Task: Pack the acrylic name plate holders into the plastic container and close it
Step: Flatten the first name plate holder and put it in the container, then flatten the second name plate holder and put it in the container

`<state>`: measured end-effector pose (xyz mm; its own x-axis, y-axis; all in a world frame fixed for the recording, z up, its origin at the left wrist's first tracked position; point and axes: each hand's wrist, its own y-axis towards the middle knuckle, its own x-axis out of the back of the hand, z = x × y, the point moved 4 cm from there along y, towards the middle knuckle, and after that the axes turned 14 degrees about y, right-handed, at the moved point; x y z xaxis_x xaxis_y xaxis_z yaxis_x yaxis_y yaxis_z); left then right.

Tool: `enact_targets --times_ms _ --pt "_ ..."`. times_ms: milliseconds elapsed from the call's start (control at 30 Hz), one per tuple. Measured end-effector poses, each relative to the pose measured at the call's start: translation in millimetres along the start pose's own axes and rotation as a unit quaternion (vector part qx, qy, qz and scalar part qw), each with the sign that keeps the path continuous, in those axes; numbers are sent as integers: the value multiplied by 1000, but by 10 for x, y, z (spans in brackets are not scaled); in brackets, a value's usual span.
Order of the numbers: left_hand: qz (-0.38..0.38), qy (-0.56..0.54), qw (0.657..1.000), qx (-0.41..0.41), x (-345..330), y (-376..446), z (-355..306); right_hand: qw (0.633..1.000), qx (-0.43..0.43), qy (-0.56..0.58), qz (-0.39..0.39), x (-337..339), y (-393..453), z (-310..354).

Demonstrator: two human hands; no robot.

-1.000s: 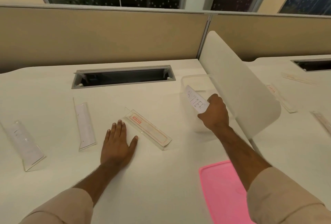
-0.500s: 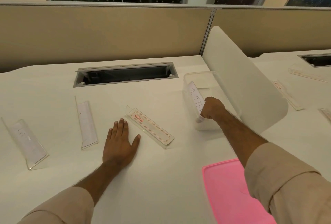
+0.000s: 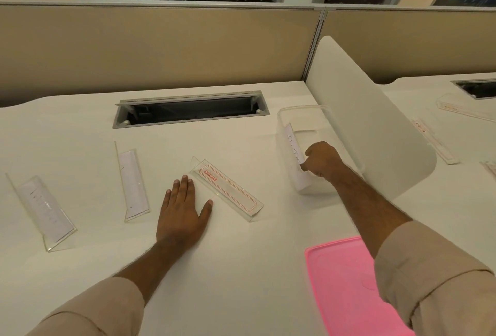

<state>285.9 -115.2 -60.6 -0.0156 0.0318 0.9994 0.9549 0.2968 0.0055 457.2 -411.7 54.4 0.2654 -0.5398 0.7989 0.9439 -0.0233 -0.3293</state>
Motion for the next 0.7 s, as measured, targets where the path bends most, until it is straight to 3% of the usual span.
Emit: enact_targets --times_ms 200,400,533,700 --pt "2 0 1000 0 -1 3 1 976 101 120 -151 159 -235 -14" --pt "0 0 1000 1 -3 -8 15 895 309 194 -258 24 -893 281" --pt "-2 -3 1000 0 -11 -6 12 903 320 217 -188 -463 -1055 341" --pt "-3 -6 1000 -1 -18 -3 17 949 223 211 -66 -1024 -1017 199"
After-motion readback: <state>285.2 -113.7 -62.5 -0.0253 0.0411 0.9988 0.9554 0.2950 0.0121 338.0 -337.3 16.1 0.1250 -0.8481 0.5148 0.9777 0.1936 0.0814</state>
